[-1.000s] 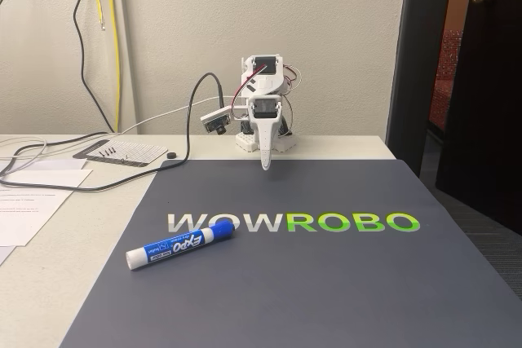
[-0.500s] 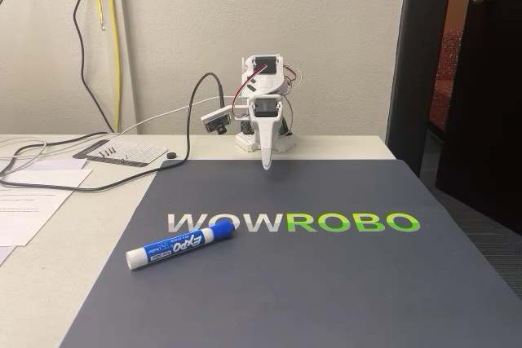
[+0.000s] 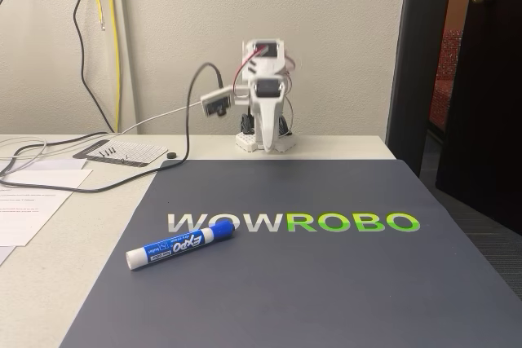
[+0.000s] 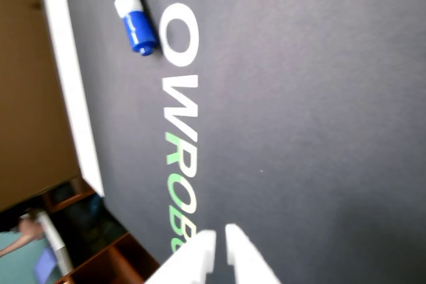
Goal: Pick up the blue marker.
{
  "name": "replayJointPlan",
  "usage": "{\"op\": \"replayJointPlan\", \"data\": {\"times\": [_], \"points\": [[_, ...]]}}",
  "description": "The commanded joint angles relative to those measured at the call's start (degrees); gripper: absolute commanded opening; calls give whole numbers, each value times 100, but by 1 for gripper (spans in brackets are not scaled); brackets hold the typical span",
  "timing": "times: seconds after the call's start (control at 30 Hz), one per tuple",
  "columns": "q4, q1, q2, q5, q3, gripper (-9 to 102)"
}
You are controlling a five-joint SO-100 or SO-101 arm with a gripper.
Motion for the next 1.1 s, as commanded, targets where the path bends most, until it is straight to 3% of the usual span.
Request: {"op": "replayJointPlan", "data": {"times": [0.0,0.37,0.93,1.07], "points": [[290,9,-1099,-123,-1327,0],[1011,44,-3700,-1310,-4228,0],[1433,624,-7374,-5537,-8253,0],[1345,835,-7928,-6117,-8728,4]]}}
